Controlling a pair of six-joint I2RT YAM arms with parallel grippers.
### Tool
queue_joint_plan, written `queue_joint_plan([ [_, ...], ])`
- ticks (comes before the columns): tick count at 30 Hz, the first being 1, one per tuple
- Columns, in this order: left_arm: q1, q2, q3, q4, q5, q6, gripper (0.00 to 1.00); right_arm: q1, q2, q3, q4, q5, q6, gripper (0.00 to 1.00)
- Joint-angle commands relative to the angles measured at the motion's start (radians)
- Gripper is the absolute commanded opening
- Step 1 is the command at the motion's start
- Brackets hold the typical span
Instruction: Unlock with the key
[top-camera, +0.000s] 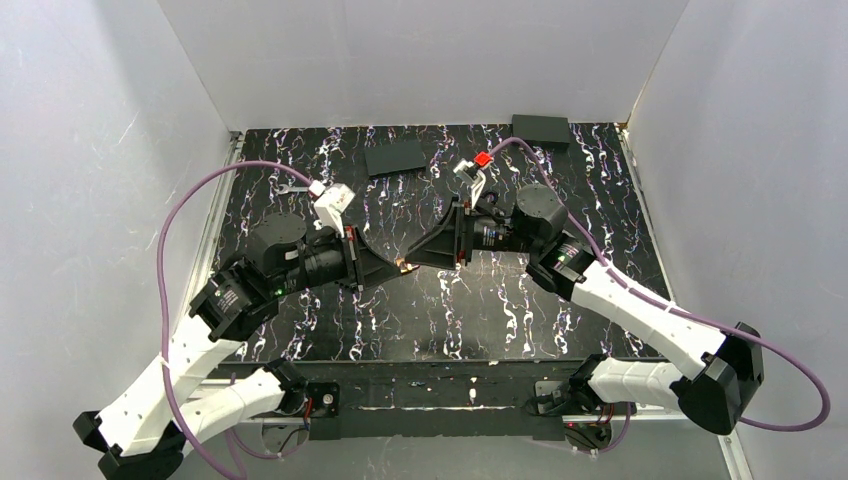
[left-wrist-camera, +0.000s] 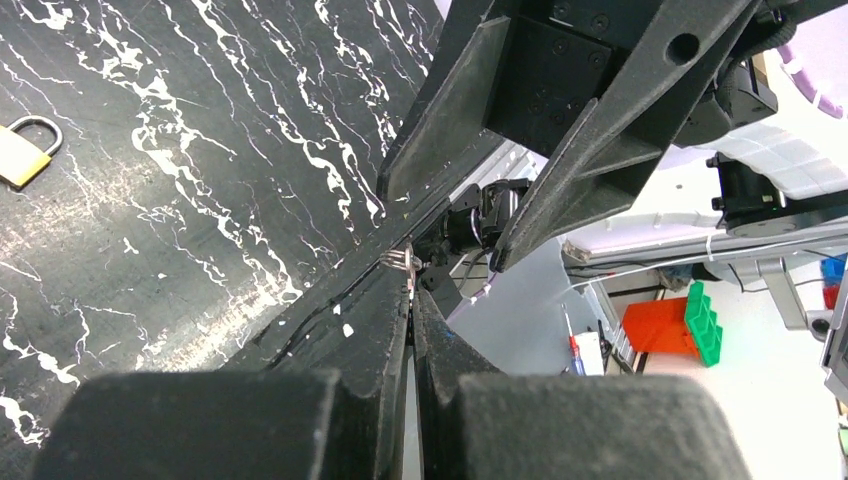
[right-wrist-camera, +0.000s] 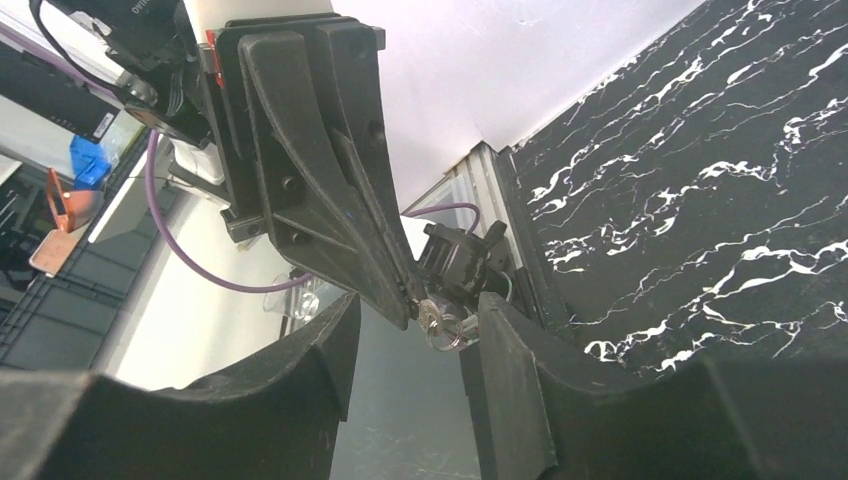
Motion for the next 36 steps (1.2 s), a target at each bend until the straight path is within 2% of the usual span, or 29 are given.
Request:
queue_joint_plan([
  [1, 0.005, 0.004, 0.046, 0.002, 0.052, 0.042, 0.0, 0.005, -0.007, -0.008, 0.096, -0.039, 0.018, 0.54],
  [8, 0.005, 0.014, 0.039, 0.029, 0.059, 0.042, 0.0, 0.008, 0.01, -0.018, 0.107, -0.063, 0.036, 0.5],
  [18, 0.007, 0.015, 0.044, 0.037, 0.07, 0.055, 0.0, 0.009, 0.02, -0.025, 0.152, -0.123, 0.064, 0.35],
  [36, 0.005, -0.017, 0.033, 0.054, 0.079, 0.057, 0.0, 0.01, 0.03, -0.041, 0.237, -0.185, 0.124, 0.24],
])
